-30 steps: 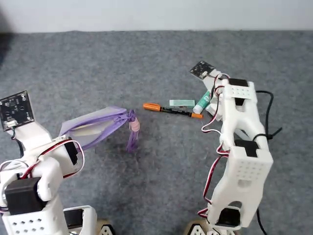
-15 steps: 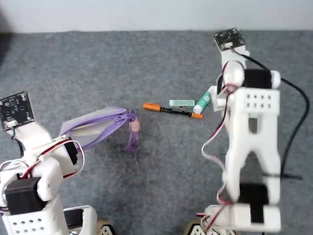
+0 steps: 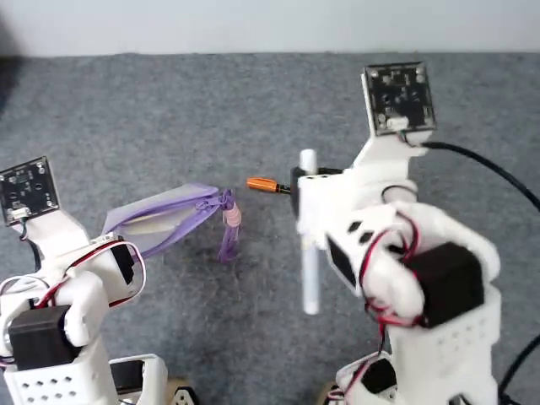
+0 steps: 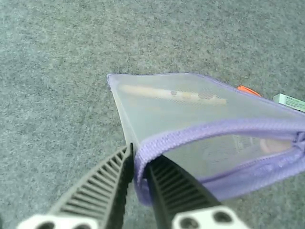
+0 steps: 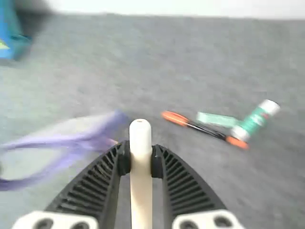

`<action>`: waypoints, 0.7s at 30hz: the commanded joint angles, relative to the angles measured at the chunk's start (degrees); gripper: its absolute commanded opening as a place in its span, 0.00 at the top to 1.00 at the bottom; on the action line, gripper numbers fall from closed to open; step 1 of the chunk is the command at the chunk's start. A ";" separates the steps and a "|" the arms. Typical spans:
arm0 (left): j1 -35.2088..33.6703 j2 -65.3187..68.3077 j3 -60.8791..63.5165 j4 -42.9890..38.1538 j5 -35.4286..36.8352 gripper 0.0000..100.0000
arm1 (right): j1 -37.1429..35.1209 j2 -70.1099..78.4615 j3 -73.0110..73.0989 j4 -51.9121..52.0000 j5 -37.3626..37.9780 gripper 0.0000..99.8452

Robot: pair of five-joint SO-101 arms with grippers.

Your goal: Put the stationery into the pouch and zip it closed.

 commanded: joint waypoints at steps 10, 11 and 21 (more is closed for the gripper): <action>-0.53 -0.53 -2.15 0.18 0.62 0.99 | -14.90 -24.13 28.84 -38.37 2.11 0.99; -0.53 -0.53 -2.15 0.18 0.62 0.99 | -14.90 -26.95 32.97 -42.24 2.99 0.99; -0.53 -0.53 -1.89 0.18 0.62 0.99 | -14.99 -39.60 56.53 -74.59 3.87 0.99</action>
